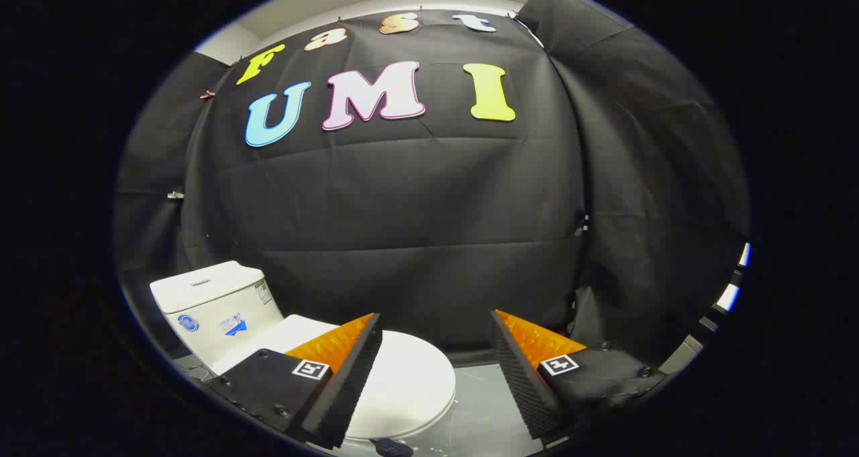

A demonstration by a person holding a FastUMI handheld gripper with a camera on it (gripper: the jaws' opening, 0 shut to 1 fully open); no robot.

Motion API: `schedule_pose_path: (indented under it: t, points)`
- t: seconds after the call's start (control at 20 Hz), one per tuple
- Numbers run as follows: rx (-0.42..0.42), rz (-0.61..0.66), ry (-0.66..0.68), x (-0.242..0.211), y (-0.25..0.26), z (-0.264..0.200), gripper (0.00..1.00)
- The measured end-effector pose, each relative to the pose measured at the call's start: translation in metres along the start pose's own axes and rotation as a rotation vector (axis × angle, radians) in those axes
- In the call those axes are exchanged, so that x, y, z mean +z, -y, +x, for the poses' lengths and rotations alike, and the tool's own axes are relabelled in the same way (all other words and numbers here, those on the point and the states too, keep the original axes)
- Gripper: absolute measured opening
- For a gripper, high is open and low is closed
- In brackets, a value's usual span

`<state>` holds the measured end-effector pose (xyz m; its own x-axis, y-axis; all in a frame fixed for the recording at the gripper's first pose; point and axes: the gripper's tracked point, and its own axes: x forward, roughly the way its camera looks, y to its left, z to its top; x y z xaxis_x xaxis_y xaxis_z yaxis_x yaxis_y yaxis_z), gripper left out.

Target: Open the toilet lid.

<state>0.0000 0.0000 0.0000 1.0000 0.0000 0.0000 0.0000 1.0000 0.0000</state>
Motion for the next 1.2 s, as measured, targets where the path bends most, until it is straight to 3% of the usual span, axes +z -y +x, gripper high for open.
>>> schedule_pose_path:
  t: [1.2]
  points:
    - [0.006,0.009,-0.01,-0.0029,-0.0022,-0.0001,0.98]
